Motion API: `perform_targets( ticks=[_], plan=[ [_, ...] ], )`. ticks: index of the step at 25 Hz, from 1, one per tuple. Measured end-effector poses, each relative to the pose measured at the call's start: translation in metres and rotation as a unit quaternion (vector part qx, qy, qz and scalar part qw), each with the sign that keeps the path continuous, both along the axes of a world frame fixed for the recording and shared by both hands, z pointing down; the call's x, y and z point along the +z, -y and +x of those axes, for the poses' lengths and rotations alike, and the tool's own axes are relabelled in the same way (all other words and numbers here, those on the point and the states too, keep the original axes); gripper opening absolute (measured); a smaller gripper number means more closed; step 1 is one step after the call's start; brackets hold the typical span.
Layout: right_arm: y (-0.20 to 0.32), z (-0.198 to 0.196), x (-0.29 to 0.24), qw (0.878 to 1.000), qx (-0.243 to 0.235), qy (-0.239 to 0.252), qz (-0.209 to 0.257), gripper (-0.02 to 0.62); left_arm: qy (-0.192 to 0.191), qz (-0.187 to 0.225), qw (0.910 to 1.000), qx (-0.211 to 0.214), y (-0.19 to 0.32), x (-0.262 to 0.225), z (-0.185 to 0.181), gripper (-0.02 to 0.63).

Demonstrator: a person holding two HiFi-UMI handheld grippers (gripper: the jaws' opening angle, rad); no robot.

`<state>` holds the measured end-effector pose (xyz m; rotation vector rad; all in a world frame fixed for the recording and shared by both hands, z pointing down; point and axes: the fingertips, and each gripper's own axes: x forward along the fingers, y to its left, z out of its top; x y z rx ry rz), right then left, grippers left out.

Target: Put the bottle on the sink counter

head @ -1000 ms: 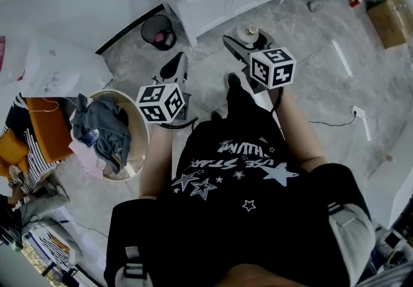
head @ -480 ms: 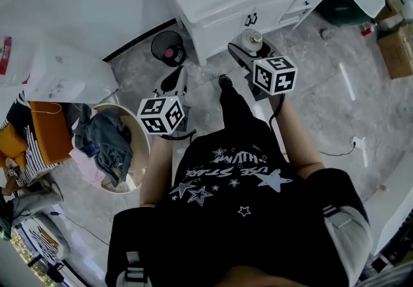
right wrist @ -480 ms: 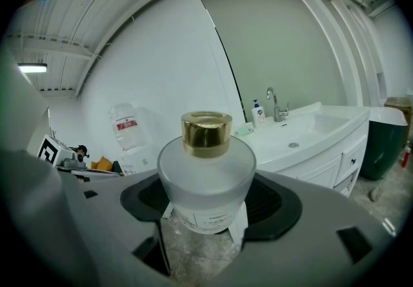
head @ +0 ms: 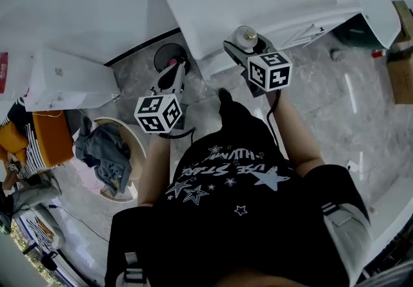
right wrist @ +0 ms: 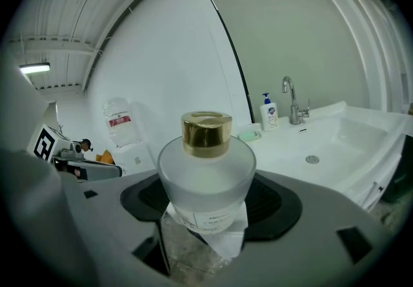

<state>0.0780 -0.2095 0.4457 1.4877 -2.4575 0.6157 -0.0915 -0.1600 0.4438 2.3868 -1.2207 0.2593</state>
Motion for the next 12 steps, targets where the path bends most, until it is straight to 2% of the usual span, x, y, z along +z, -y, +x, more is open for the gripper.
perform_targets(
  ticks=[12],
  plan=[
    [0.173,0.009,0.016,0.997,-0.068,-0.027,-0.013,0.321,0.012,-0.020,0.9985,-0.050,0.143,0.007,0.024,0.008]
  ],
)
